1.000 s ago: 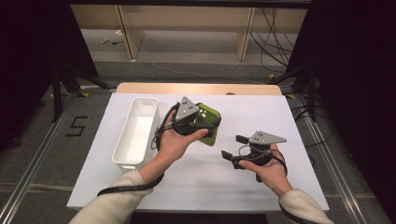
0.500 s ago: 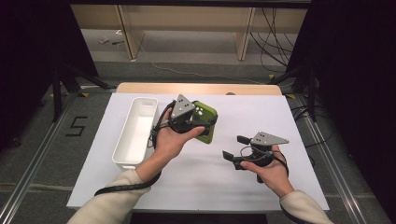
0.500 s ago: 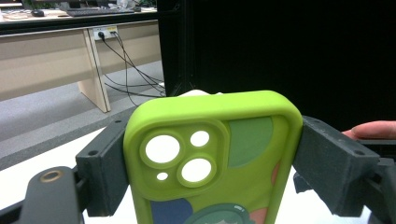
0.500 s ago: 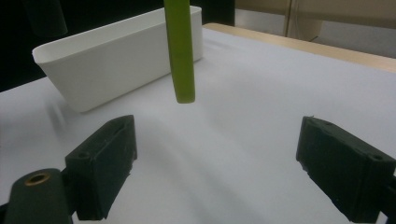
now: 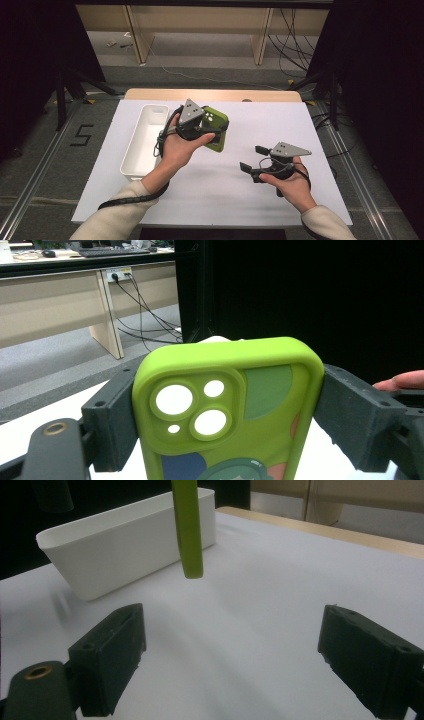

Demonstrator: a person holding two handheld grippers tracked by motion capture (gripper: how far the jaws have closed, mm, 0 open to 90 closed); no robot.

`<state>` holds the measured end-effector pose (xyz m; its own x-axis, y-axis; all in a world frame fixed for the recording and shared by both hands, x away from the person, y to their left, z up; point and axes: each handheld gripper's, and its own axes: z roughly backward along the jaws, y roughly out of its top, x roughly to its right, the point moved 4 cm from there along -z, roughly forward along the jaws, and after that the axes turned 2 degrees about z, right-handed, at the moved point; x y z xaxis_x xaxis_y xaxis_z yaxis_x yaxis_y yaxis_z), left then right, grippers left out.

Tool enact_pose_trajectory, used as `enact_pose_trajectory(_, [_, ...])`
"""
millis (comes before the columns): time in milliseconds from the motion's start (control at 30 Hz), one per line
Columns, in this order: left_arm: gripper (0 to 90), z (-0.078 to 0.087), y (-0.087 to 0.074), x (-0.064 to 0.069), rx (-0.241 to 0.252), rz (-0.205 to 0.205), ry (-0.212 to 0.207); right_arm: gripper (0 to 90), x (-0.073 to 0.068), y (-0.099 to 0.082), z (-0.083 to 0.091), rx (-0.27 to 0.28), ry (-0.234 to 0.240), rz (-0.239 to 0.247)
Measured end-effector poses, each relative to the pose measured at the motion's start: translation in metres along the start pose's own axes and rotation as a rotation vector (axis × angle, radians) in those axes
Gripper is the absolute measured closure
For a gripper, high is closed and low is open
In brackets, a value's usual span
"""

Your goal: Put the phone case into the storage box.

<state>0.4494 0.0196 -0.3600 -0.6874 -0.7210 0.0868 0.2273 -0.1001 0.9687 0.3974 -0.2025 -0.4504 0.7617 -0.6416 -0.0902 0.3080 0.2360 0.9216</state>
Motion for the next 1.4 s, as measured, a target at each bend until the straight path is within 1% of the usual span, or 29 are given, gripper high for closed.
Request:
enact_pose_trajectory(333, [17.7, 0.003, 0.003, -0.006, 0.000, -0.001, 0.011, 12.9, 0.001, -0.001, 0.005, 0.008, -0.006, -0.005])
enact_pose_trajectory(667, [17.7, 0.007, 0.006, -0.011, 0.004, 0.007, 0.022, 12.8, 0.002, -0.002, 0.009, 0.011, -0.010, -0.007])
enact_pose_trajectory(1400, [17.7, 0.015, 0.013, -0.025, 0.002, 0.014, 0.041, 12.6, 0.002, -0.004, 0.013, 0.015, -0.013, -0.008])
